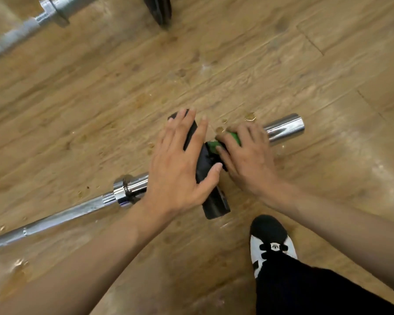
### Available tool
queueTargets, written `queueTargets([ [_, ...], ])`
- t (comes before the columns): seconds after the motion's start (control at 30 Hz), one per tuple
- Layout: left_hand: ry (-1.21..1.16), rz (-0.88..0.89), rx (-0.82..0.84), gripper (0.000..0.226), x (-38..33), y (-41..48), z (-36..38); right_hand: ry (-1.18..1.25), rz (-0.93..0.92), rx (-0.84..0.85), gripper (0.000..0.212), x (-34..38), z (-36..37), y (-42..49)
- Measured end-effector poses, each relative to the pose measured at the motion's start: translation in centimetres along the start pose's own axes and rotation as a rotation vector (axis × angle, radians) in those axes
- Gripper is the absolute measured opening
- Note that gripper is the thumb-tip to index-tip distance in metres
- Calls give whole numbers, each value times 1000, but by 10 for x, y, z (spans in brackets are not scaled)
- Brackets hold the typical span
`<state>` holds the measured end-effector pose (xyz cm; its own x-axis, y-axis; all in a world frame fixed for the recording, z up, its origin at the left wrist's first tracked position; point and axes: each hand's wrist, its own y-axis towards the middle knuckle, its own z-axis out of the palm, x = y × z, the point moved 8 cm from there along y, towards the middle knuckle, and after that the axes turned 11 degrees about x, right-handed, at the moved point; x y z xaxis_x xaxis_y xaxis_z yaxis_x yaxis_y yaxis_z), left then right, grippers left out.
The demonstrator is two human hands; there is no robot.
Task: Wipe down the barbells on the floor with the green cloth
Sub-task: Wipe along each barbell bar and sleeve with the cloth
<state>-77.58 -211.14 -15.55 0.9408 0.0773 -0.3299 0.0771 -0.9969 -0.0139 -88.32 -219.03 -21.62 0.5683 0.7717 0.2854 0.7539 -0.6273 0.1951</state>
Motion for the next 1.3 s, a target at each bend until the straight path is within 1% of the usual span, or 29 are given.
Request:
queueTargets([
  [0.07,-21,30,-22,79,-1,0,2,-46,-43,-46,31,7,11,-1],
  [0.13,12,44,-21,81,-3,0,1,-64,-107,-58,32,4,14,-4],
  [0.2,71,71,3,84,-4,1,0,-109,-151,-67,31,-11,12,-12],
  [0.23,99,71,26,86,-4,3,0,-128,-139,-84,32,-24,10,-16],
  [0.33,138,20,72,93,-1,6,0,-65,5,-128,33,-61,0,-23],
  [0.4,104,20,76,93,0,7,0,41,152,-159,36,-56,1,-24],
  [0.43,89,29,75,91,0,9,-1,65,176,-171,38,-42,5,-23],
  [0.47,79,38,77,90,2,11,-2,65,125,-162,39,-24,12,-20],
  [0.53,62,44,80,86,6,15,-6,8,-144,-81,40,6,27,-17],
  [0.57,46,29,80,83,10,18,-8,-45,-232,-67,41,2,27,-15],
  [0.6,31,3,75,81,12,19,-10,-75,-239,-84,40,-14,23,-14],
  [0.63,32,-24,62,80,13,20,-11,-73,-166,-127,40,-38,16,-11],
  [0.7,100,-44,35,81,8,19,-9,11,98,-212,39,-81,-1,-12],
  [0.73,137,-45,23,84,3,19,-6,49,190,-243,38,-85,-3,-12],
  [0.77,153,-51,11,87,0,20,-4,78,213,-250,37,-74,-1,-9],
  [0.8,148,-53,2,88,0,21,-4,89,165,-240,36,-54,5,-5],
  [0.87,120,-42,3,86,3,27,-6,53,-99,-176,38,-9,19,-1],
  [0.9,112,-39,21,85,7,31,-7,19,-230,-146,40,0,22,-1],
  [0.93,103,-43,47,85,11,35,-7,-18,-314,-140,40,-4,22,1],
  [0.97,94,-60,73,85,15,39,-9,-43,-336,-151,39,-16,20,3],
  [1.0,87,-92,90,86,20,43,-12,-42,-295,-178,38,-34,16,8],
  [1.03,80,-127,96,87,24,46,-16,-20,-213,-220,37,-53,9,12],
  [1.1,108,-152,57,87,26,49,-24,56,-56,-280,36,-75,-2,18],
  [1.13,152,-130,24,86,22,48,-26,119,-12,-275,41,-74,-4,22],
  [1.2,223,-75,1,87,12,45,-21,210,34,-206,54,-62,-3,32],
  [1.27,197,-93,1,84,12,46,-14,156,86,-138,51,-58,-2,47],
  [1.3,161,-105,-8,80,15,49,-13,129,154,-124,49,-62,0,52],
])
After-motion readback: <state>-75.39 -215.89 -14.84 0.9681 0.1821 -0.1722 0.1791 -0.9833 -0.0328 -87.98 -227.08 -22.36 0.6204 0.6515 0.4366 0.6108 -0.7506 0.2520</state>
